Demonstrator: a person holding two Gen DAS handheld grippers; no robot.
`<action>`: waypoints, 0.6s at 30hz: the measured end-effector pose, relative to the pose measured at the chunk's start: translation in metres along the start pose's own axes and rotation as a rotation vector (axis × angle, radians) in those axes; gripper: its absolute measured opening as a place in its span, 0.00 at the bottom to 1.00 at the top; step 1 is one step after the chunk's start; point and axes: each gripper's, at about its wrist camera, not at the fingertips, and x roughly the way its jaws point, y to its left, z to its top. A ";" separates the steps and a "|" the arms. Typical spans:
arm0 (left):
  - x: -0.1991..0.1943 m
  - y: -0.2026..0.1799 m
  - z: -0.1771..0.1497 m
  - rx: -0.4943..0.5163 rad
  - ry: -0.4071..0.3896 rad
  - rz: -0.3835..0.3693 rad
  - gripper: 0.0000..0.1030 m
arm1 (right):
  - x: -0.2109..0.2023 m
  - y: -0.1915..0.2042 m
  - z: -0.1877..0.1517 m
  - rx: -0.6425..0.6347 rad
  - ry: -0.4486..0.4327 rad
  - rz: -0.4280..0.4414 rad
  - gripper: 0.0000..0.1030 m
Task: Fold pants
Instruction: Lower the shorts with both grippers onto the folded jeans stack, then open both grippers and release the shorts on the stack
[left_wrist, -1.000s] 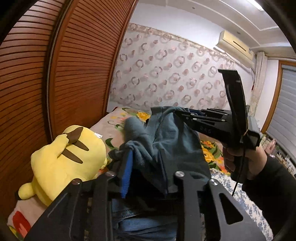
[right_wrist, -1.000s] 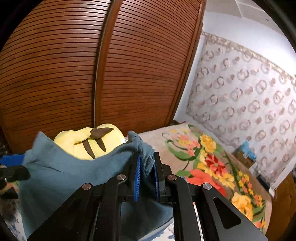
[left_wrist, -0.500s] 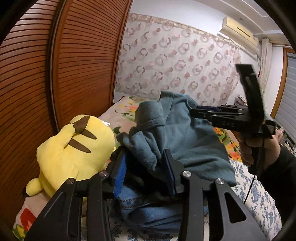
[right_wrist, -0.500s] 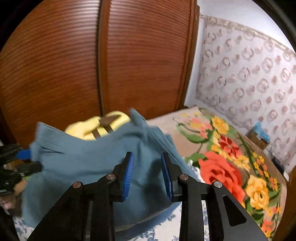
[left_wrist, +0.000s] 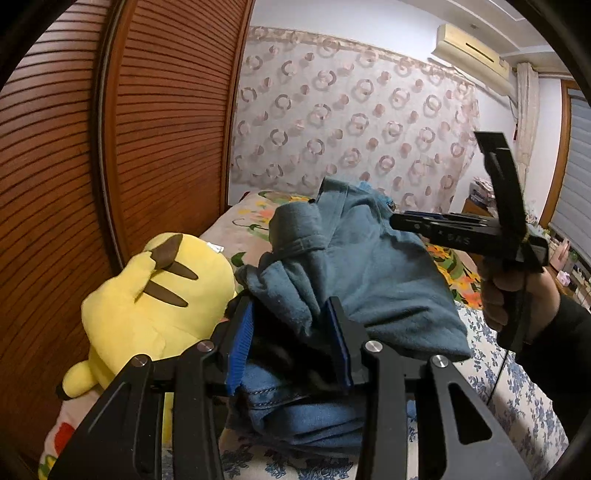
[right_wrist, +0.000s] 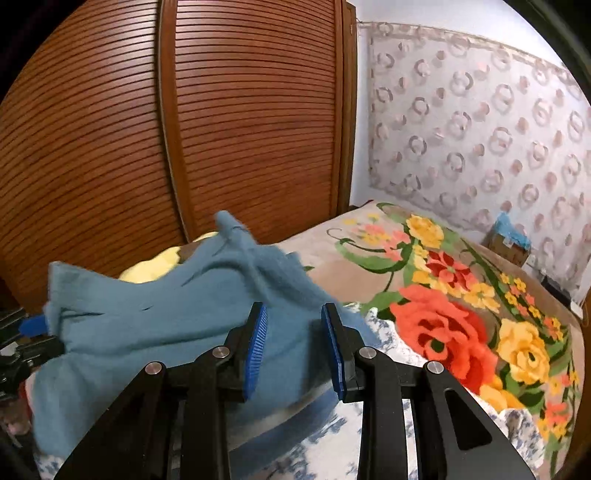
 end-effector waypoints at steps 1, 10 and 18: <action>-0.003 0.000 0.000 0.009 -0.002 0.003 0.41 | -0.006 0.005 -0.005 0.003 -0.001 0.002 0.30; -0.026 0.001 -0.002 0.062 -0.004 0.019 0.45 | -0.040 0.027 -0.027 -0.008 -0.013 0.008 0.30; -0.044 -0.002 -0.006 0.102 0.005 -0.003 0.79 | -0.069 0.041 -0.035 -0.007 -0.035 -0.002 0.31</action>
